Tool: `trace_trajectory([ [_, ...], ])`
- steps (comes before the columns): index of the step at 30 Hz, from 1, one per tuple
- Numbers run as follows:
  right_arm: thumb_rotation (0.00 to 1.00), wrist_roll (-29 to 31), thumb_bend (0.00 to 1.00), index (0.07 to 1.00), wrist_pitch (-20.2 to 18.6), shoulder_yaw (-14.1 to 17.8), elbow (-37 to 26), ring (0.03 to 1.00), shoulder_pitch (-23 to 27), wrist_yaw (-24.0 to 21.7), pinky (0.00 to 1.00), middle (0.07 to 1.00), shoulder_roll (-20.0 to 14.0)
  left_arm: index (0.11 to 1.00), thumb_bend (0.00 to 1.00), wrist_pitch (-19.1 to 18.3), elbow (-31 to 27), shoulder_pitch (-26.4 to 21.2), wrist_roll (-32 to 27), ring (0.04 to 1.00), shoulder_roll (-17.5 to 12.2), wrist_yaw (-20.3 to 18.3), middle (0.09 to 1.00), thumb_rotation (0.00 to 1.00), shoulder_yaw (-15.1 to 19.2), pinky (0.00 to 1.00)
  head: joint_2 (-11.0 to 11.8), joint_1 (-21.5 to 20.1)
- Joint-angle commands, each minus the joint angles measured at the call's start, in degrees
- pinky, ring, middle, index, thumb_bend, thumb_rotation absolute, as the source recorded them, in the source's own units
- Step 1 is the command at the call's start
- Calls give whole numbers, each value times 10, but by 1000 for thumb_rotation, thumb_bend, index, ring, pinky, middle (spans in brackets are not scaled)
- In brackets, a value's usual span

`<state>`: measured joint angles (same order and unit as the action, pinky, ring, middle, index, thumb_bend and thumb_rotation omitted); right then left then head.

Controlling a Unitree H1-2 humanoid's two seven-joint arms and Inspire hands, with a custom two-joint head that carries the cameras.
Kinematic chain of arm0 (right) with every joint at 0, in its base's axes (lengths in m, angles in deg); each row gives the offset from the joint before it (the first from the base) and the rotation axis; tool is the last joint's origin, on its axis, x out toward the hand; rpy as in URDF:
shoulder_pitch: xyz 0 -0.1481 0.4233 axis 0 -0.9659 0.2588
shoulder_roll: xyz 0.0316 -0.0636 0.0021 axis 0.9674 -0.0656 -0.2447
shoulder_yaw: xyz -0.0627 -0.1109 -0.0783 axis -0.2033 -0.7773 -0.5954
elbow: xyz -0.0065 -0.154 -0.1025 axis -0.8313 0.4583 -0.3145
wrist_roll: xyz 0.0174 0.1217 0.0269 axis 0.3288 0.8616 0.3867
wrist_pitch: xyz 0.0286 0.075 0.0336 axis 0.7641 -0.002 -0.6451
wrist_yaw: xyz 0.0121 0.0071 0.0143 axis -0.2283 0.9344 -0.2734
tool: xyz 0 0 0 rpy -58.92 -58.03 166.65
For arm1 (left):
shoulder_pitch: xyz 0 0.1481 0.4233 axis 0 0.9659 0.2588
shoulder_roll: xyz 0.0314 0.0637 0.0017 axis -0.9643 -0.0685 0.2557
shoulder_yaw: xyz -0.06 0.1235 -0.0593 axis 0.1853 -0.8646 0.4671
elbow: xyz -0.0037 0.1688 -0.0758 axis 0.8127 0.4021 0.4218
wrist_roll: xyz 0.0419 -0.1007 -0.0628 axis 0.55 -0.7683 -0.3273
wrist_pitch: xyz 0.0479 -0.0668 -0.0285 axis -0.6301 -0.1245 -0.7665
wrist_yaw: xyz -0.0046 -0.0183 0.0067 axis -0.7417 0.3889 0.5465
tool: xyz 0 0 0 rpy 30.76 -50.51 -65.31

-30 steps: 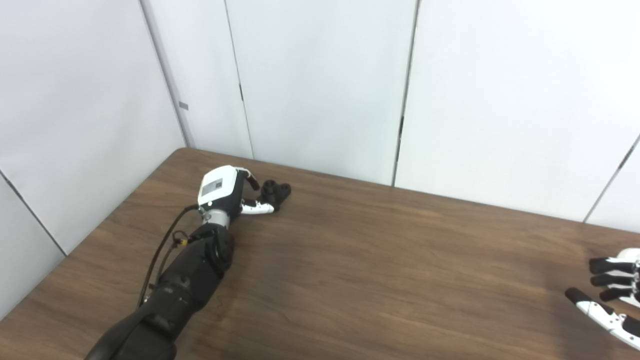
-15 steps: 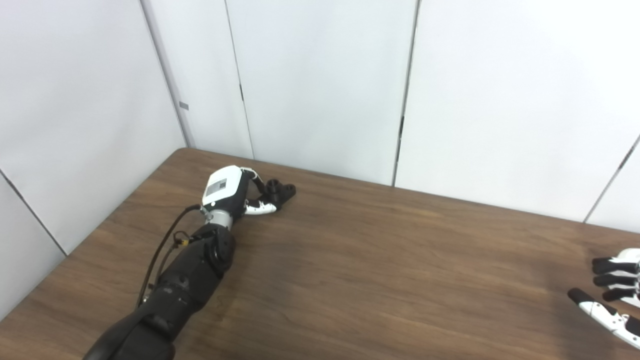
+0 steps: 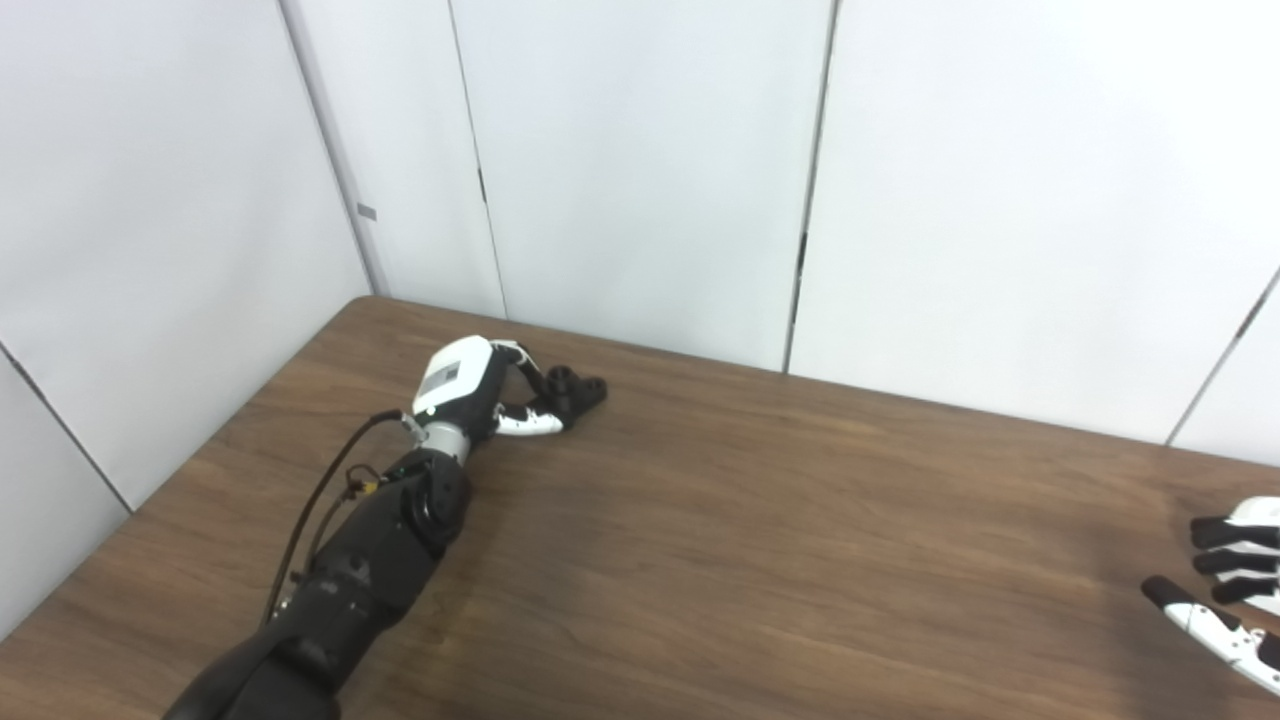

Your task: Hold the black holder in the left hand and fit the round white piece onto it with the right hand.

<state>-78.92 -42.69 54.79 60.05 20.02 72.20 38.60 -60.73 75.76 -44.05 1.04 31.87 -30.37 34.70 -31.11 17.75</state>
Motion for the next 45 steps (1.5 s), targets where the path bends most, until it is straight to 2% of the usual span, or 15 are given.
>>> trace_trajectory([
  [1, 126, -1, 498, 496, 14, 4, -13, 535, 20, 3, 411, 622, -8, 484, 525, 11, -15, -2, -5, 893, -9, -19, 839, 57, -2, 778, 0, 0],
  [9, 123, 0, 498, 496, 12, 4, -14, 540, 20, 4, 419, 623, -4, 481, 525, 68, -45, 11, 0, 861, -10, -33, 813, 58, -11, 753, -2, -1],
  [16, 127, -2, 498, 496, 10, 4, -15, 541, 23, 4, 418, 622, -4, 482, 524, 93, -86, 25, 14, 853, -9, -58, 816, 59, -28, 735, -6, -12],
  [20, 127, -2, 498, 496, 12, 4, -13, 538, 25, 5, 417, 622, -4, 483, 524, 90, -117, 37, 29, 839, 0, -65, 812, 60, -39, 734, -6, -14],
  [28, 126, -6, 498, 496, 6, 4, -14, 541, 28, 5, 422, 623, -3, 484, 524, 88, -184, 56, 13, 874, 24, -130, 821, 61, -52, 775, -8, -22],
  [31, 126, -4, 498, 496, 11, 3, -12, 541, 28, 6, 419, 624, 1, 484, 524, 106, -180, 59, 8, 872, 36, -138, 822, 65, -56, 773, -10, -33],
  [36, 122, 4, 499, 496, 17, 2, -8, 551, 30, 5, 437, 632, 5, 485, 523, 141, -167, 63, 14, 865, 55, -148, 832, 69, -81, 767, -14, -52],
  [40, 122, 9, 497, 496, 34, 0, 0, 554, 30, 4, 474, 626, 2, 485, 524, 136, -177, 71, 23, 867, 69, -161, 835, 70, -100, 745, -17, -64],
  [43, 125, 4, 498, 496, 46, -2, 7, 547, 30, 7, 468, 621, 0, 484, 524, 161, -167, 70, 30, 860, 76, -153, 830, 70, -115, 723, -20, -75],
  [45, 127, 3, 498, 496, 55, -2, 10, 545, 31, 9, 461, 620, -1, 483, 524, 166, -167, 70, 30, 859, 82, -158, 826, 70, -123, 718, -22, -81],
])
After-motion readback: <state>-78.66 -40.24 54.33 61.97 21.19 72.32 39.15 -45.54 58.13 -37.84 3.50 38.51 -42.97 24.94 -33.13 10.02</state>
